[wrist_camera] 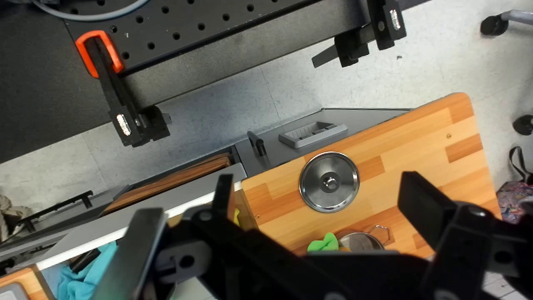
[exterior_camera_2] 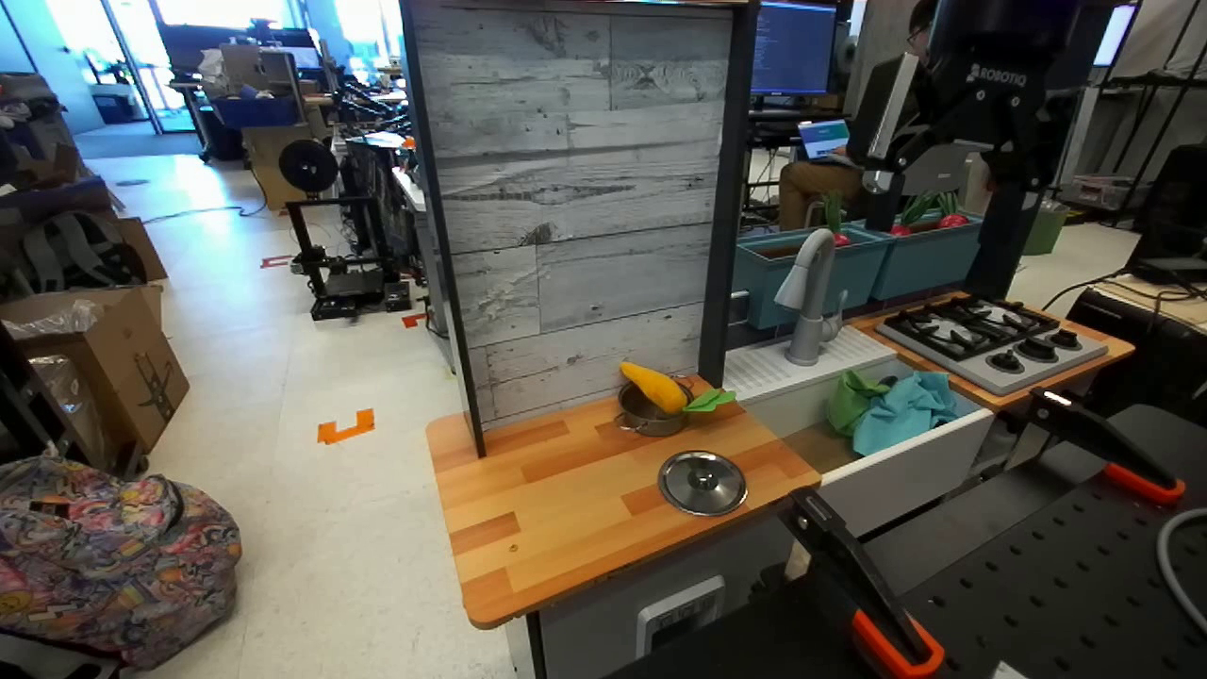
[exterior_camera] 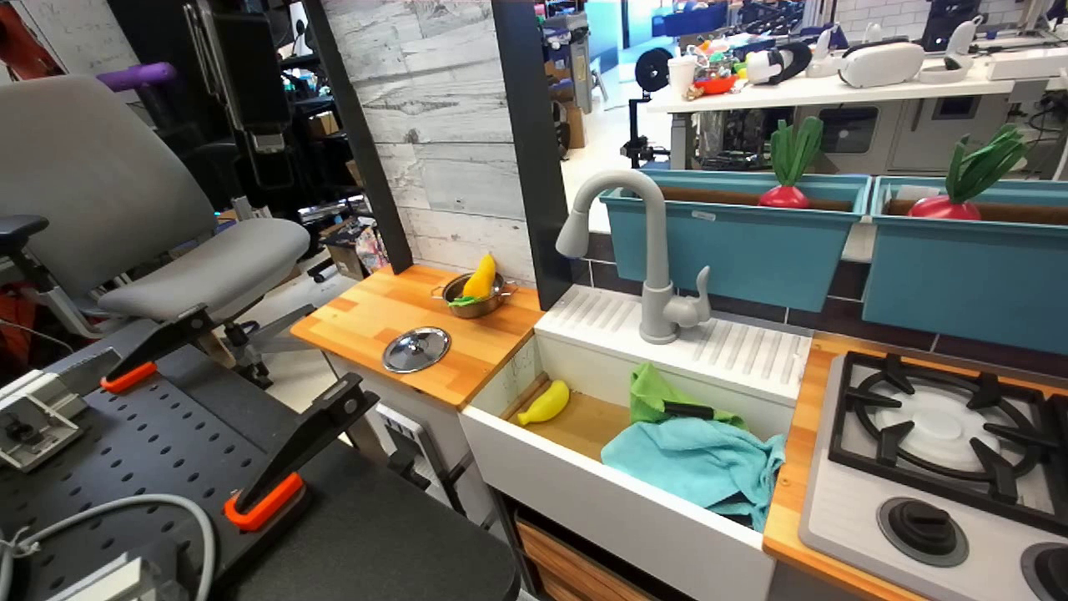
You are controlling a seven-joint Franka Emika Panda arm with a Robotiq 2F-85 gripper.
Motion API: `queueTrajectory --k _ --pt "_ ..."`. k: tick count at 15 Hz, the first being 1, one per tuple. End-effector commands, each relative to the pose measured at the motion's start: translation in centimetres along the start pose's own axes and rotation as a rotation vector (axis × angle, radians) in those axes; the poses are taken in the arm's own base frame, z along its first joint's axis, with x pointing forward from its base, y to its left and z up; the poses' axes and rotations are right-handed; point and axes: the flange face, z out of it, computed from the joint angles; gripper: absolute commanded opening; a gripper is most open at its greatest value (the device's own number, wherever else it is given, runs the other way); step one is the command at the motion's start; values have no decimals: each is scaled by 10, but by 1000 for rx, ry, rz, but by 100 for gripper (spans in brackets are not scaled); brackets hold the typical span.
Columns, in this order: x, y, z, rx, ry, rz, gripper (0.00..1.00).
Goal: Pick up the carrot from the pot and put it on the counter
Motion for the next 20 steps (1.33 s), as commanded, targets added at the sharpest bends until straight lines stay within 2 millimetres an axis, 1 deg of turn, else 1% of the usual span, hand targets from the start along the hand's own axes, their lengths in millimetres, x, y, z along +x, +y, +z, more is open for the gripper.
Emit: queueTrajectory --k 1,4,5,8,10,11,12,15,17,20 --pt "0 0 0 0 -1 0 100" --pt "0 0 0 0 -1 0 100" --pt "5 1 2 -5 8 16 100" --pt "41 -2 16 -7 29 84 100" --pt "74 -11 31 -13 54 109 100" --pt "93 -18 42 -17 76 115 100" --pt "107 -23 52 -16 80 118 100" --pt "145 -41 97 -35 88 106 100" --pt "159 -53 131 -68 130 80 100" --pt "173 -68 169 -82 194 66 100"
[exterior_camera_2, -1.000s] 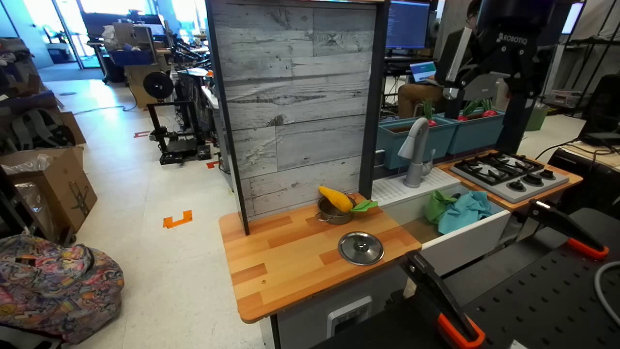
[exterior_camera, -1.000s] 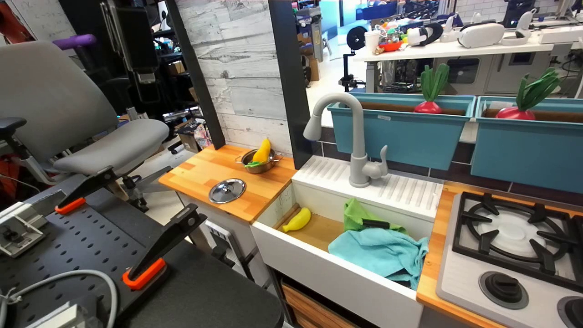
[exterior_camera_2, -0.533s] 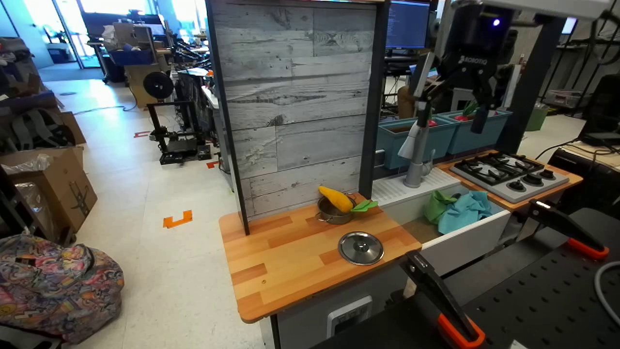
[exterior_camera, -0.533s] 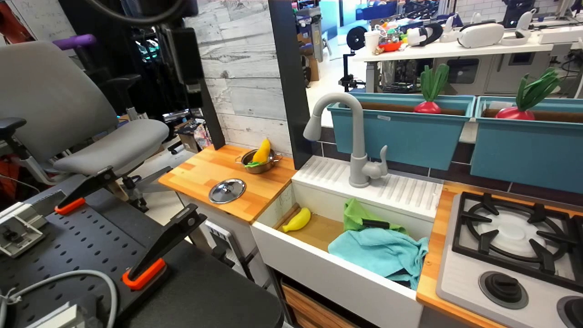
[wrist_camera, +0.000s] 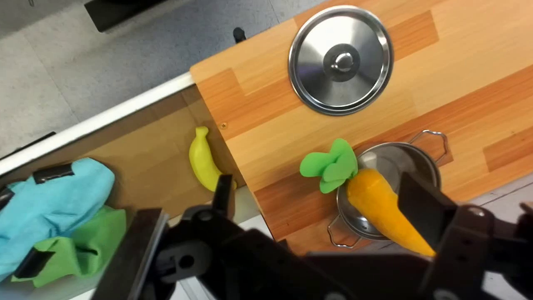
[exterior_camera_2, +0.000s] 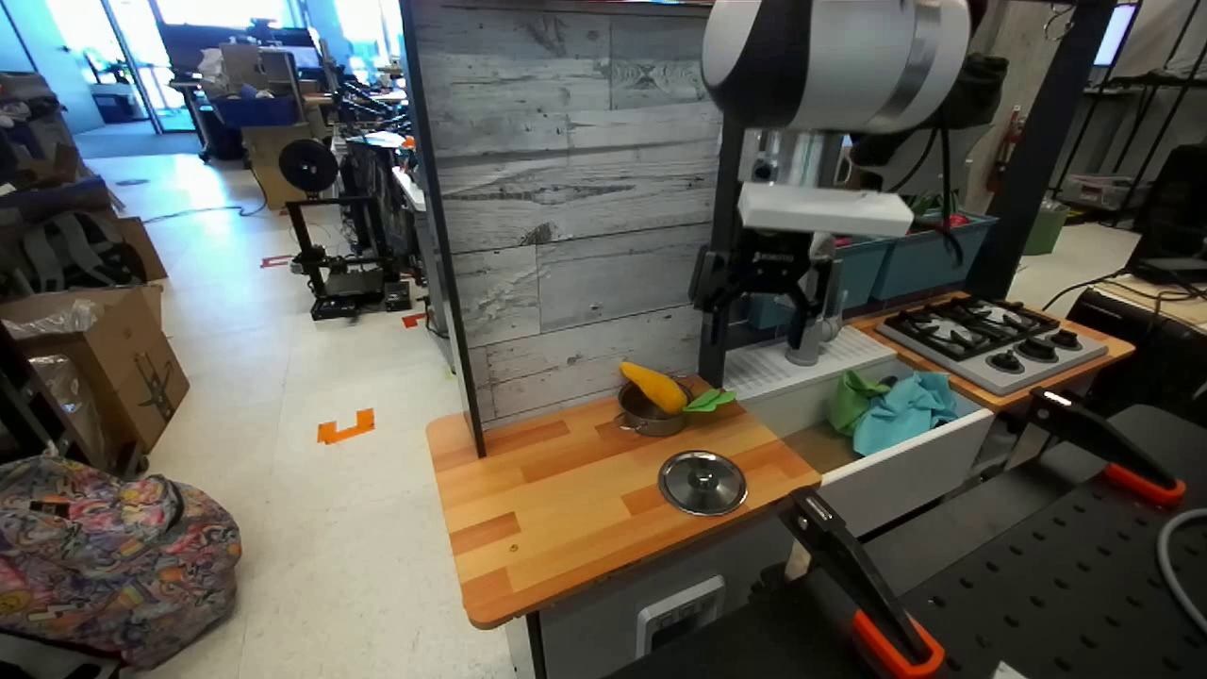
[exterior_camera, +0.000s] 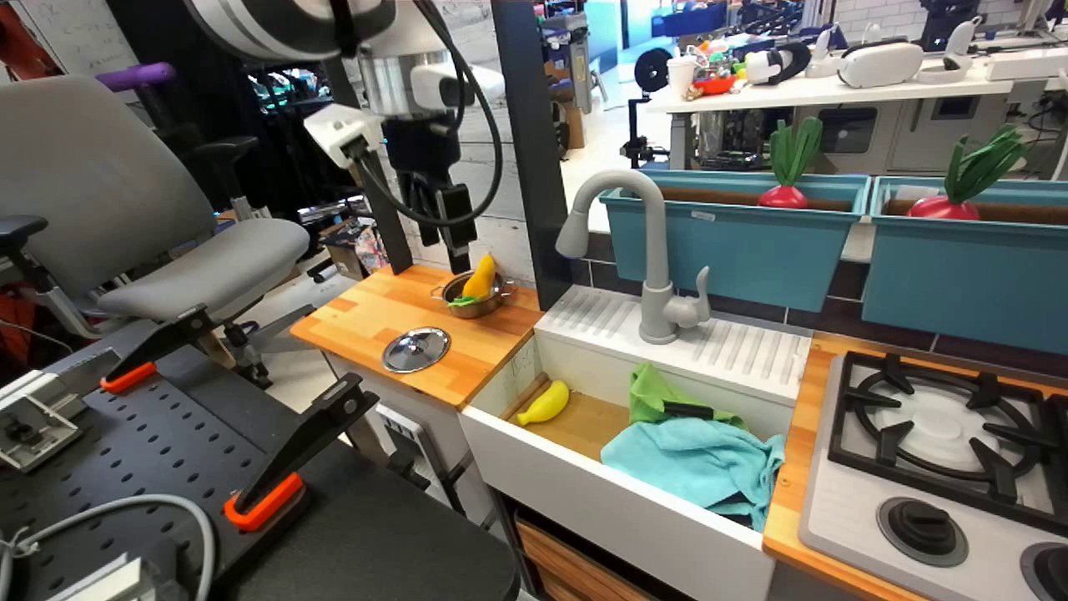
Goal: Pick up the carrot from the pot and put it on the counter
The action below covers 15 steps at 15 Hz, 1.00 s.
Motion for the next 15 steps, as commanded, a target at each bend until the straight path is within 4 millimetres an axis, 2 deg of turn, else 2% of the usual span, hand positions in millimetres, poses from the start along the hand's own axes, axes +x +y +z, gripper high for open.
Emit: queueTrajectory --k 1,4,12,13,14,15 --pt "15 -24 40 -20 88 -11 100" --pt "17 -37 62 -19 133 -22 100" --pt "28 -54 80 -9 152 -26 100" --pt "30 -55 82 -9 153 -26 75" --pt "31 -55 83 -11 154 -28 72" --pt "32 -55 85 -12 155 -28 65"
